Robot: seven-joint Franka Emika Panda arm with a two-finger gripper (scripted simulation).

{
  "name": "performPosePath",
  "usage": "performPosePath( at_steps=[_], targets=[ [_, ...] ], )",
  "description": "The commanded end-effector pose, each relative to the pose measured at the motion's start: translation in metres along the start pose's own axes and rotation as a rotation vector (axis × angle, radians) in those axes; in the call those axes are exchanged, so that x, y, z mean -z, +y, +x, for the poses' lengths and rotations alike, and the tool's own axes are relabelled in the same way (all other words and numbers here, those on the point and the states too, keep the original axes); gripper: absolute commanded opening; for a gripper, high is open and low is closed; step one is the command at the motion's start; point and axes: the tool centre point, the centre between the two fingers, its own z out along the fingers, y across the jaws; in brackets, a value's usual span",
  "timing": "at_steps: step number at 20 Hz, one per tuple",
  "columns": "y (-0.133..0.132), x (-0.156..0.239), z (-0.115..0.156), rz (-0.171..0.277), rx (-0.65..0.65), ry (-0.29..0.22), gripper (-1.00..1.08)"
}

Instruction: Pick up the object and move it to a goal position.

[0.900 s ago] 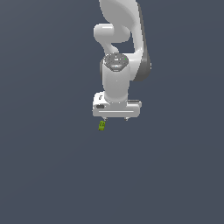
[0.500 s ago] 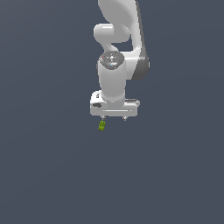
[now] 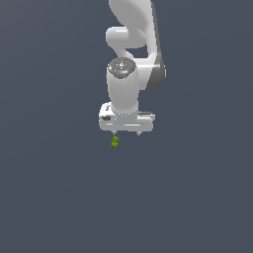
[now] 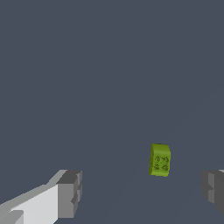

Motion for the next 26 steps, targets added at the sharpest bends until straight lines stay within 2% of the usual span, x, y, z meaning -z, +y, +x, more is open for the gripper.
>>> performPosePath(
  at_steps=[1, 16, 26],
  targets=[
    [0.005, -0.007, -0.002, -0.002, -0.006, 0.000, 1.00],
    [0.060, -0.086, -0.040, -0.035, -0.063, 0.013, 1.00],
    [0.071, -0.102, -0.051, -0.043, -0.074, 0.015, 1.00]
  ],
)
